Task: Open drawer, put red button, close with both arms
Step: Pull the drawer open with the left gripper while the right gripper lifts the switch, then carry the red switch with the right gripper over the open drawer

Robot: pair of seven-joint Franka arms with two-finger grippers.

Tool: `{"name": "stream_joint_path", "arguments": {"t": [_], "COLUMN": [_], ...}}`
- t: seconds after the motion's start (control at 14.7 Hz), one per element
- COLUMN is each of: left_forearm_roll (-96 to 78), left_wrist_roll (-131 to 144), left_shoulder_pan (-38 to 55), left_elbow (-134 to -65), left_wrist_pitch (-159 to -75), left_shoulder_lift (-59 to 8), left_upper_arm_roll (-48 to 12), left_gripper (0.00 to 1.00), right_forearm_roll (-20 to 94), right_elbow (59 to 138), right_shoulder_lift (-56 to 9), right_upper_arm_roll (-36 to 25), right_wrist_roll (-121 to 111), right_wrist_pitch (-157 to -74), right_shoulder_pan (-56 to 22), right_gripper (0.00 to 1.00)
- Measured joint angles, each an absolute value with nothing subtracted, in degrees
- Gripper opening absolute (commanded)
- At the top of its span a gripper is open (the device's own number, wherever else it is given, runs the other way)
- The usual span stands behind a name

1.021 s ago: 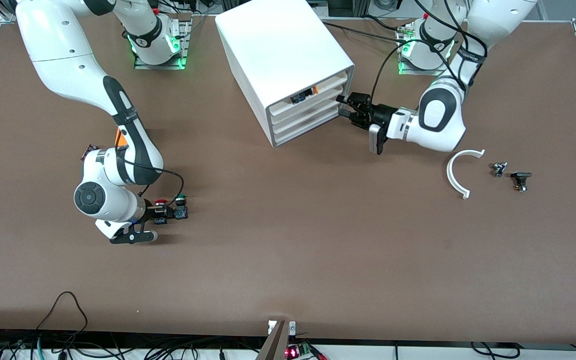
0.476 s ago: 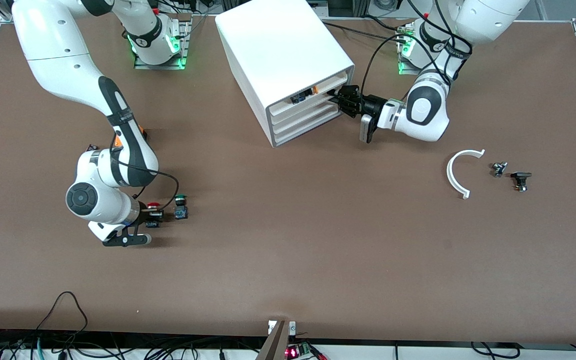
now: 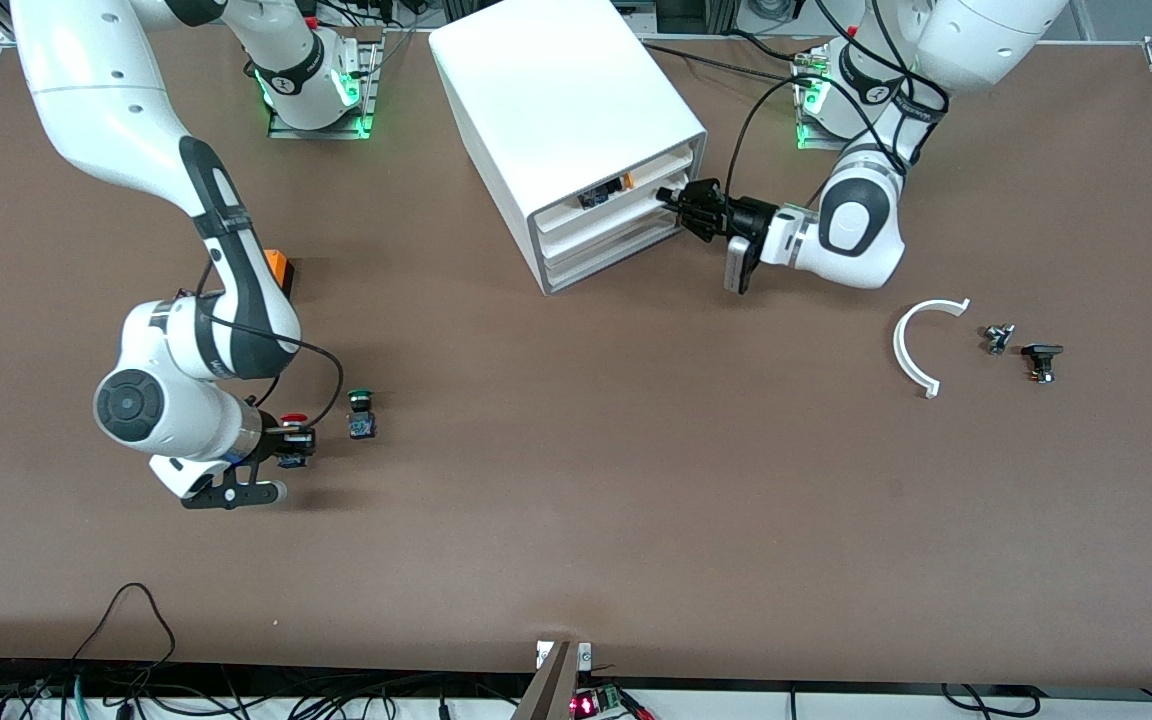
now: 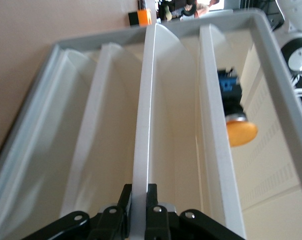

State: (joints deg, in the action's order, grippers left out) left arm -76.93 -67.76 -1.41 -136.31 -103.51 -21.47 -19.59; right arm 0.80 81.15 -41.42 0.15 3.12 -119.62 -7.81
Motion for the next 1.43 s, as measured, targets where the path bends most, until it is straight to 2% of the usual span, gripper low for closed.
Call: {"name": "stream_joint_path", "arguments": {"t": [0.2,0.41,0.48,0.54,0.82,1.02,1.43], "left_forearm_roll": [-68.1,-59.6,-58.2,-57.8,-56.7,-53.1,-33.1], "left_wrist_roll": [-60.4,-53.6,-52.8,-52.6,-52.0,-50.2,-29.6], "left_shoulder_pan": [-5.2,-8.9,-9.5,-9.8,-10.3,-11.5,-14.1], "left_elbow": [-129.5,-122.7,-121.5,-121.0,-120.4,-117.4,-100.7], "left_wrist_pitch": [-103.9,-103.9,-103.9,-103.7,-103.6,-101.0,-87.1], "left_shoulder_lift": [-21.5,-21.7,-22.1,-22.7,-23.8,-23.7,-23.3], "left_upper_arm_roll": [-19.0,-18.9,-18.9,-18.9,-18.9,-18.8,-18.7], "left_gripper": [0.0,0.0,0.59,1.0,1.0,1.0,1.0], "right_forearm_roll": [0.8,0.8,0.8,0.8,0.8,0.8,0.8], "right_elbow": [77.4,75.8,75.7,75.6,75.6,75.0,72.4], "right_shoulder_lift": [-39.0,-35.5,-34.4,-33.2,-30.6,-30.4,-30.4], "right_upper_arm_roll": [0.4,0.5,0.5,0.6,0.7,0.8,1.0], "right_wrist_roll": [4.6,6.3,6.9,7.9,19.3,32.3,61.3], "right_wrist_pitch": [-113.4,-111.2,-111.0,-110.9,-110.4,-110.4,-110.3], "right_shoulder_pan": [-8.3,-9.9,-10.5,-11.2,-14.8,-18.7,-28.6], "right_gripper": [0.0,0.0,0.0,0.0,0.0,0.0,0.0]}}
